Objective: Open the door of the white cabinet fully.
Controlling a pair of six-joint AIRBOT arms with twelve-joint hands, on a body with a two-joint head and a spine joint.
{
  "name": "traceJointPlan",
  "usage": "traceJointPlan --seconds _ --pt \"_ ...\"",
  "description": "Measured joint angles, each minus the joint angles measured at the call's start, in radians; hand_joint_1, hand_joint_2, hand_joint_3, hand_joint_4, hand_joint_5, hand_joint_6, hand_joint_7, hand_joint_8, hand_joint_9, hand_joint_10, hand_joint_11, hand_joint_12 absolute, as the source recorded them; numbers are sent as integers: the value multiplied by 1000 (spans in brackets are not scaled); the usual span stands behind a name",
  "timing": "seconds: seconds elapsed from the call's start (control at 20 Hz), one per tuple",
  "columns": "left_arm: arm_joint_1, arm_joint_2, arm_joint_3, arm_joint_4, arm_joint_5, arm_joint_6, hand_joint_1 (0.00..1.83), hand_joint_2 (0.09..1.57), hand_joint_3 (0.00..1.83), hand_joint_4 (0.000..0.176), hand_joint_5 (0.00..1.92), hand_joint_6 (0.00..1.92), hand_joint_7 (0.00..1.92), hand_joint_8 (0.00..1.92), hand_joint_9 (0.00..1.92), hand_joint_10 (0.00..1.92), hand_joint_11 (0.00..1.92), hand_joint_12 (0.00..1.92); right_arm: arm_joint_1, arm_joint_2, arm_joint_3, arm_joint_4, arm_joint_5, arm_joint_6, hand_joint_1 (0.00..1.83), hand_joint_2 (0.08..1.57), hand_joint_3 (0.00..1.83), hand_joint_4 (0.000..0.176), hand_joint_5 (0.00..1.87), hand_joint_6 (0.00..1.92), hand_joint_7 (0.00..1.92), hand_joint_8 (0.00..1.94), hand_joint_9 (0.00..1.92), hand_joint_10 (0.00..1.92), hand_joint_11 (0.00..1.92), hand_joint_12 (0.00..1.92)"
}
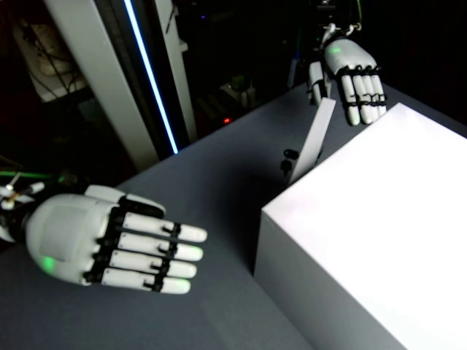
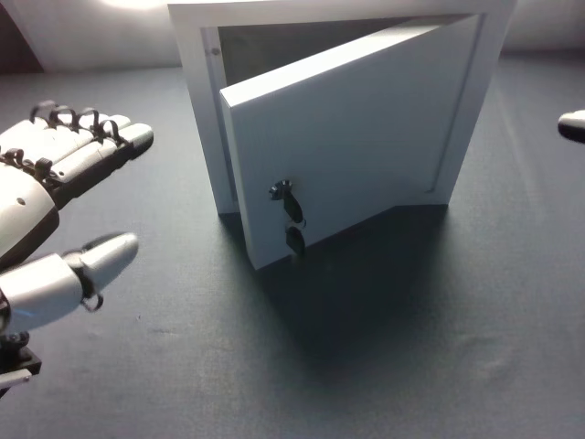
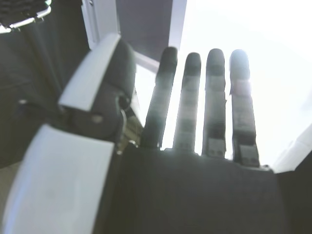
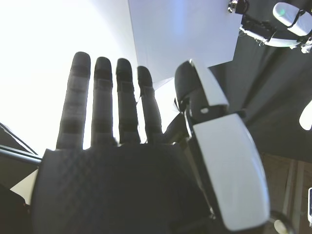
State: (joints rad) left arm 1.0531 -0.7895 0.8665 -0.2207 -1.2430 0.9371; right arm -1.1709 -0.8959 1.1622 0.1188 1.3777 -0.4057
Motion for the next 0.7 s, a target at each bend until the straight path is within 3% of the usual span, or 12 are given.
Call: traceJointPlan --seconds 0.5,0.6,0.7 --pt "-66 -67 39 61 29 -37 112 1456 0 0 129 2 149 0 150 3 0 364 0 -8 10 -2 0 2 516 1394 0 0 380 4 365 0 287 3 224 135" --pt "-86 -84 54 68 45 -42 38 1460 3 0 102 2 129 1 139 0 0 383 0 -9 11 -3 0 3 539 1398 0 0 373 0 361 0 273 0 204 121" --pt "-100 -94 61 66 47 -43 129 1465 0 0 114 7 134 5 141 4 0 429 0 -10 14 -3 -3 4 522 1398 0 0 371 0 361 0 262 0 195 113"
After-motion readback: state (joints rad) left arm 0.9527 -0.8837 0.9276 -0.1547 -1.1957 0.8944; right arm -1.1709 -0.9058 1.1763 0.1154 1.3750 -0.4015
